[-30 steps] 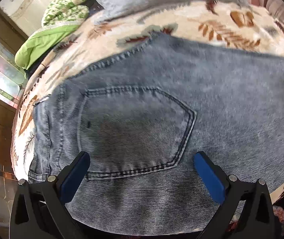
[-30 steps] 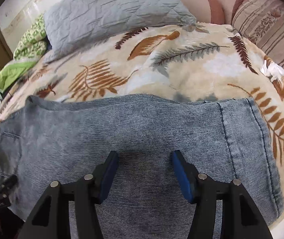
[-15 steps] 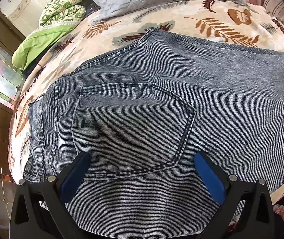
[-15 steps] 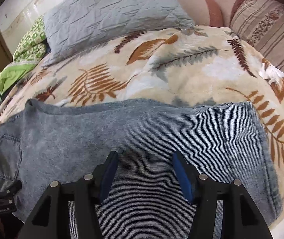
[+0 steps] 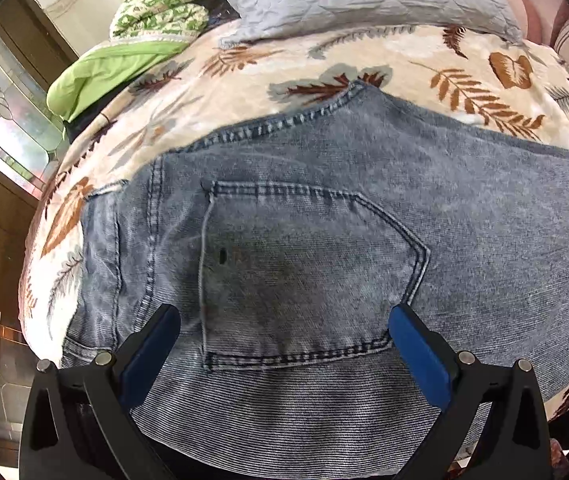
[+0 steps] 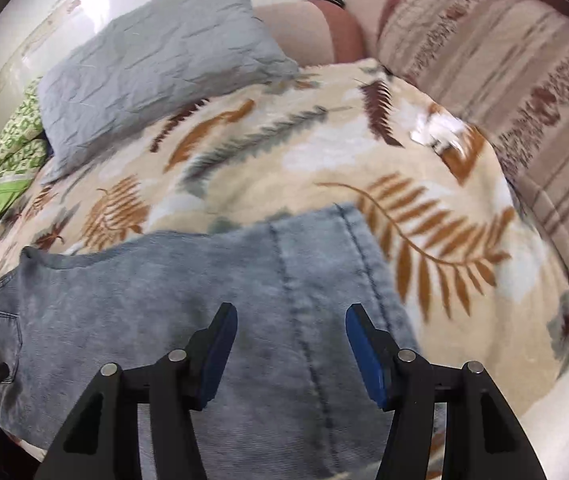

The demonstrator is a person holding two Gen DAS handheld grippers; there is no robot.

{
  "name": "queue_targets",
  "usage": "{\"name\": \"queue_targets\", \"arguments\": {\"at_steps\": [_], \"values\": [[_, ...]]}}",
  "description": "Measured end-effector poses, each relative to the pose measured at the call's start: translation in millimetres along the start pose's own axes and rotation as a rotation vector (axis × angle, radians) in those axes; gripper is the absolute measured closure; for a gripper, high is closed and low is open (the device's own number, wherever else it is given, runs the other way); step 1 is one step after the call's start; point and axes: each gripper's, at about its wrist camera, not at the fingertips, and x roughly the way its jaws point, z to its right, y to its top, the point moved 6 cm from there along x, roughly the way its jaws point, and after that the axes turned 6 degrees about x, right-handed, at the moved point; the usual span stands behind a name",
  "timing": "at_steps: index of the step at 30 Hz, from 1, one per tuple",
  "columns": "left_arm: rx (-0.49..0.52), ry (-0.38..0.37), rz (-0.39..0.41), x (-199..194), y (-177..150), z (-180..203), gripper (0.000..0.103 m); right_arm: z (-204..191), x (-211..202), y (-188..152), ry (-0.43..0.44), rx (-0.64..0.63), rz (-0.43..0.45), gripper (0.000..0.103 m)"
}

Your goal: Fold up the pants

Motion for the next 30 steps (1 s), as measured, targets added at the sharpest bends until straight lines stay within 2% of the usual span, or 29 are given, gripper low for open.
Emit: {"name": "queue_targets", "arguments": {"at_steps": [4, 8, 11, 13, 17, 20, 23, 25, 26, 30], "values": [[0.050, 0.003, -0.019, 5.5, -5.5, 11.7, 0.000, 8.7, 12.9, -10.2, -0.025, -0.008, -0.068, 0.042], [0.068, 0.006, -0.017, 4.0, -7.1, 14.2, 0.000, 1.2, 12.4, -10.6, -0.030, -0.031, -0.059, 0.042], [0.043, 0.006, -0.009, 0.7, -5.2, 7.3, 0.000, -7.5, 5.6, -5.7, -0.031, -0.034, -0.012, 0.042], [0.026, 0.007, 0.002, -2.7, -3.3, 1.9, 0.000, -18.6, -8.3, 1.9, -0.025, -0.054, 0.067, 0.042], [0.010, 0.041, 0.031, -7.6, 1.8, -7.5, 0.000, -33.9, -15.8, 3.5, 0.014, -0.085, 0.098, 0.042], [0.012, 0.058, 0.029, -2.6, 3.7, -12.0, 0.000, -54.3, -11.0, -2.7, 0.052, -0.140, 0.063, 0.042], [0.018, 0.055, -0.014, 11.4, -0.2, -10.8, 0.000, -73.5, -5.4, -12.6, 0.073, -0.207, 0.031, 0.042], [0.008, 0.048, -0.005, 13.1, -0.2, -11.7, 0.000, -84.5, 3.2, -22.0, 0.078, -0.259, -0.007, 0.042], [0.009, 0.045, -0.005, 13.6, 0.3, -11.7, 0.000, -92.4, 14.0, -33.1, 0.073, -0.298, -0.064, 0.042], [0.010, 0.032, -0.012, 14.7, 2.2, -13.1, 0.000, -92.9, 21.6, -36.7, 0.071, -0.297, -0.098, 0.042]]}}
